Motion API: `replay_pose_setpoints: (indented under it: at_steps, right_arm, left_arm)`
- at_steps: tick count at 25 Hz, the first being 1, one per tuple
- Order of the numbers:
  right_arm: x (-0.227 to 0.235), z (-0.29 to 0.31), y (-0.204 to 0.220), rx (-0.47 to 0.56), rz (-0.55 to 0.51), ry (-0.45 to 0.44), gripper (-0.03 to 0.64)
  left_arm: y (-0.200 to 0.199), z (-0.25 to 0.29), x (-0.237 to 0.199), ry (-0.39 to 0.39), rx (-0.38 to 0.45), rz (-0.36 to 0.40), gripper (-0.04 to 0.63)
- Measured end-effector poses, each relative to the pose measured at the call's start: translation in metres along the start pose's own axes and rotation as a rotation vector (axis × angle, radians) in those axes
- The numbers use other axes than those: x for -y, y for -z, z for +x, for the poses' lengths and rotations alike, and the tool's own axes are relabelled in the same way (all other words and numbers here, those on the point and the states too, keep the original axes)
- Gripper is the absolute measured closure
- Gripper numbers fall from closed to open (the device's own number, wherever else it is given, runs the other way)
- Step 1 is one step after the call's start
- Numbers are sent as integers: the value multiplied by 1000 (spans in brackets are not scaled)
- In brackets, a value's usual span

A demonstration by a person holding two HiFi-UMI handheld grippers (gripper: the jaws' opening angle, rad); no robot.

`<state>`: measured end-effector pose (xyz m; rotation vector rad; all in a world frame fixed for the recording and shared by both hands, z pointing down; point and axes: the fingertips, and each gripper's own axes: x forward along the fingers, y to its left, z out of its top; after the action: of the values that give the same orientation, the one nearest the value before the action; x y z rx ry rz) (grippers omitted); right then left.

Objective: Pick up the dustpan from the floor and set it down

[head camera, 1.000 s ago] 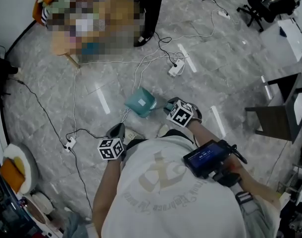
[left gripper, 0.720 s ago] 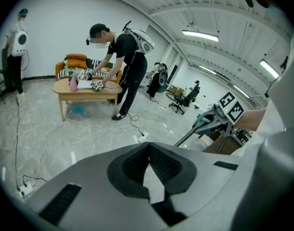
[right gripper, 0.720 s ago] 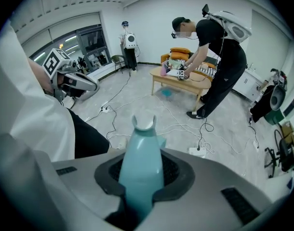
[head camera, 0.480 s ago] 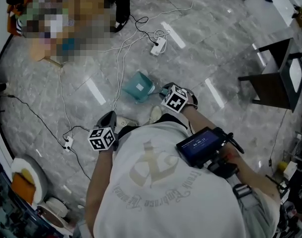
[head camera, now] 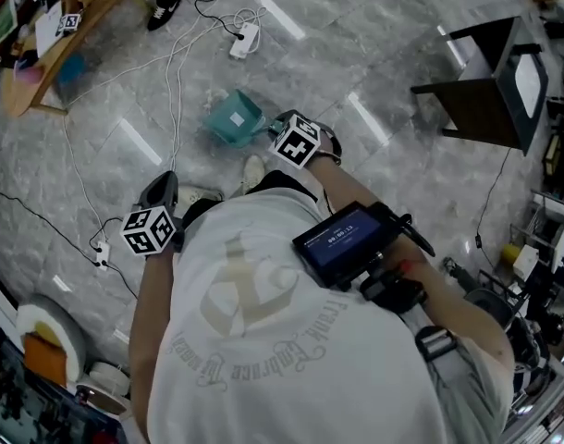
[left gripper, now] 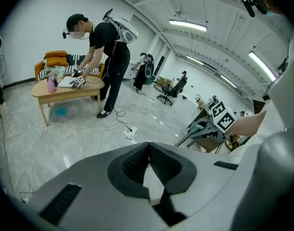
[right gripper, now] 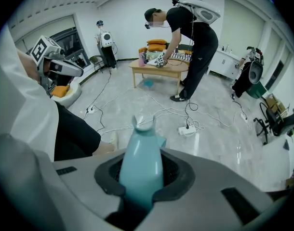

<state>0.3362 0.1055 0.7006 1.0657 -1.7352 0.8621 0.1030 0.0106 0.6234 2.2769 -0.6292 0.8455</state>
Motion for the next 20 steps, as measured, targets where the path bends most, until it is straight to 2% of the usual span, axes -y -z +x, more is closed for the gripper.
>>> replay_pose_setpoints:
  at_steps: [5,9,20]
  right_arm:
    - [24,12,21,-7,71,27,524]
    - [32,20,36,-8,105,44,525]
    - [53,38,54,-17,103,109,523]
  left_arm:
    - [1,18,12,25,-29,12,583]
    - [8,13,18,20,-42,17,583]
    - [11,-9,15,-37,-35,11,583]
